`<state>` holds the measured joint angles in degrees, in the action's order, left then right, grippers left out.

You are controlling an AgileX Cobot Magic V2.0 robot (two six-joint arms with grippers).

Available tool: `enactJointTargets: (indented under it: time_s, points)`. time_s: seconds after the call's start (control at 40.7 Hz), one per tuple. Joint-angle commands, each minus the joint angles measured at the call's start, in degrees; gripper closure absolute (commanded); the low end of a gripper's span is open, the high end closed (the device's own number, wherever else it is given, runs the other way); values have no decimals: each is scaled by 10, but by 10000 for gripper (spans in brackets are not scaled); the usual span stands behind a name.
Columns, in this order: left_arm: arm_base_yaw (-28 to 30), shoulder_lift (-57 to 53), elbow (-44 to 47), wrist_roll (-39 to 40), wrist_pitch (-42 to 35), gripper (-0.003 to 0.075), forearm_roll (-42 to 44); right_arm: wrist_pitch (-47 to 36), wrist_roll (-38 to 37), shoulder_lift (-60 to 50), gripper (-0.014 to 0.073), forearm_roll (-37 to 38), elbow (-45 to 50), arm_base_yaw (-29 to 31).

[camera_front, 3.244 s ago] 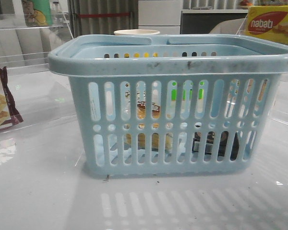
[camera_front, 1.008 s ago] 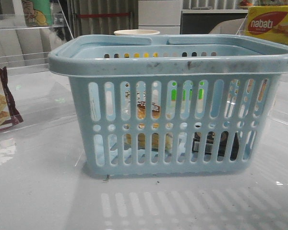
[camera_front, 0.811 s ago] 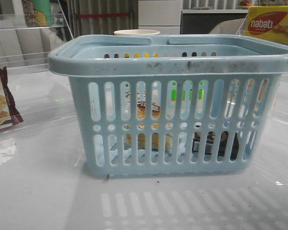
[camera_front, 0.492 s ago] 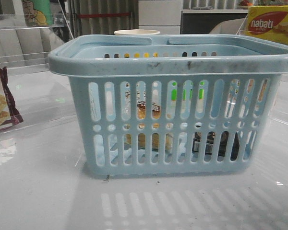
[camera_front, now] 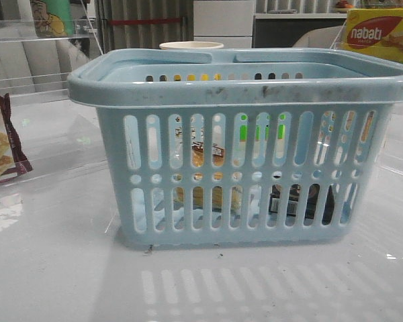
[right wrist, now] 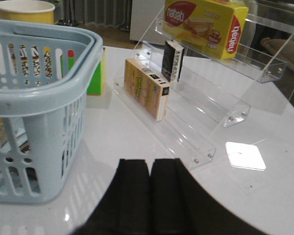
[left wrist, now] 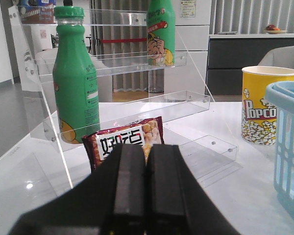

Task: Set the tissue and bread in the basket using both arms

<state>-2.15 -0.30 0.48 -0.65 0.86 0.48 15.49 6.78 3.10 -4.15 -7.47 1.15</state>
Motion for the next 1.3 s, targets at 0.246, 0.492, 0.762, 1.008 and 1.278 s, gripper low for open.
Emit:
enactJointTargets:
  time_s: [0.246,0.492,0.762,1.008,1.278]
  points:
    - [0,-10,-1,6,-51,629,-5,-179,1,-48,537,2,92,20]
    - [0,-10,-1,6,-51,629,-5,-206,0,-48,537,-3,92,20]
    - [0,-10,-1,6,-51,629,-5,-209,0,-48,537,-6,92,20]
    - [0,-10,-1,6,-51,629,-5,-209,0,-48,537,-6,92,20]
    - [0,-10,-1,6,-51,629,-5,-209,0,-48,537,-6,92,20]
